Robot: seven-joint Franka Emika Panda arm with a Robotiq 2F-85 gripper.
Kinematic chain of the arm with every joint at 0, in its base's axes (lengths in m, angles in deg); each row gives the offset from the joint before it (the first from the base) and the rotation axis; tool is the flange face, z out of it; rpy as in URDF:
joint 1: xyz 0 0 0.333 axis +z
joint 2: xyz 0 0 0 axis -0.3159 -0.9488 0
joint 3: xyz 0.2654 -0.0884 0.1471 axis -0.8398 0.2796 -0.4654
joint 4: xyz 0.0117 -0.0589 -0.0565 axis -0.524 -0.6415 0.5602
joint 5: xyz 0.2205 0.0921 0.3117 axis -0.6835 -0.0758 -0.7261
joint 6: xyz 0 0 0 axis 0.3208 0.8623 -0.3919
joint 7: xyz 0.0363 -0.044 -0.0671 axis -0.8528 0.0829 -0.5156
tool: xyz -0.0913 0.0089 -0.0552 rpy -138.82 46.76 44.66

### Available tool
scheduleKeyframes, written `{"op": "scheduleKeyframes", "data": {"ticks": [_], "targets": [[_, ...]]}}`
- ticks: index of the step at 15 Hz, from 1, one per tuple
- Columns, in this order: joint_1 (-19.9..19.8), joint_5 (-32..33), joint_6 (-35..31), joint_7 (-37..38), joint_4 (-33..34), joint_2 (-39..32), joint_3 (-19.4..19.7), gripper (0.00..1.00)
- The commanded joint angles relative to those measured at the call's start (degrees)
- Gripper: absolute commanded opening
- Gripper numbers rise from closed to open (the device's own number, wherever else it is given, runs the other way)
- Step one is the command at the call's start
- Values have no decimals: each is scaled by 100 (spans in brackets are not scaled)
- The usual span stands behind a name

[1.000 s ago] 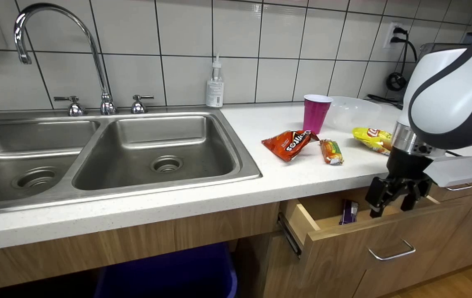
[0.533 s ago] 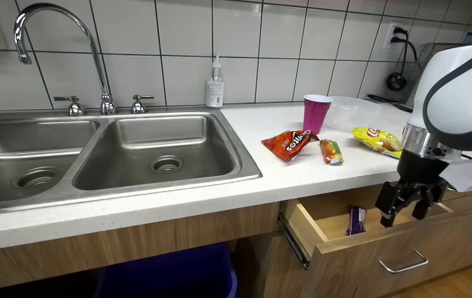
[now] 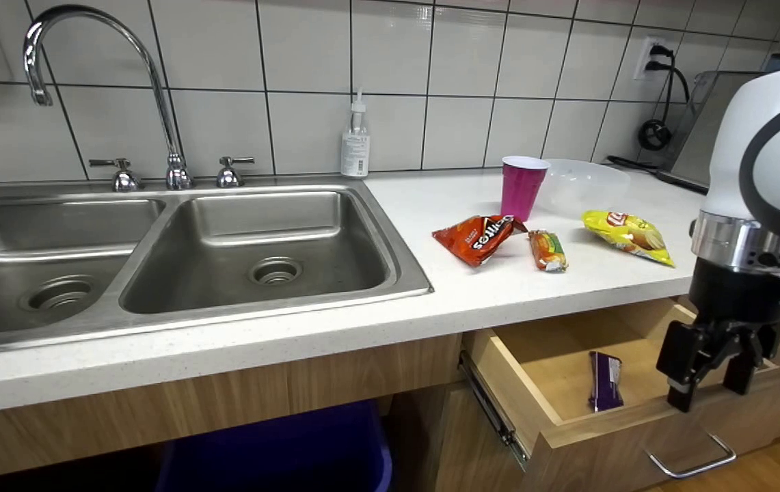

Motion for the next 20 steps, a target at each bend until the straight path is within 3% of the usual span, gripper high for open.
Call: {"op": "scheduleKeyframes", "data": {"ticks": [1,10,20], "targets": [[15,-6,415,133,-312,485,-79,100],[7,-62,923,16,-320,1221,-57,100],[-61,-35,843,-66,32,1320,45,100]]}}
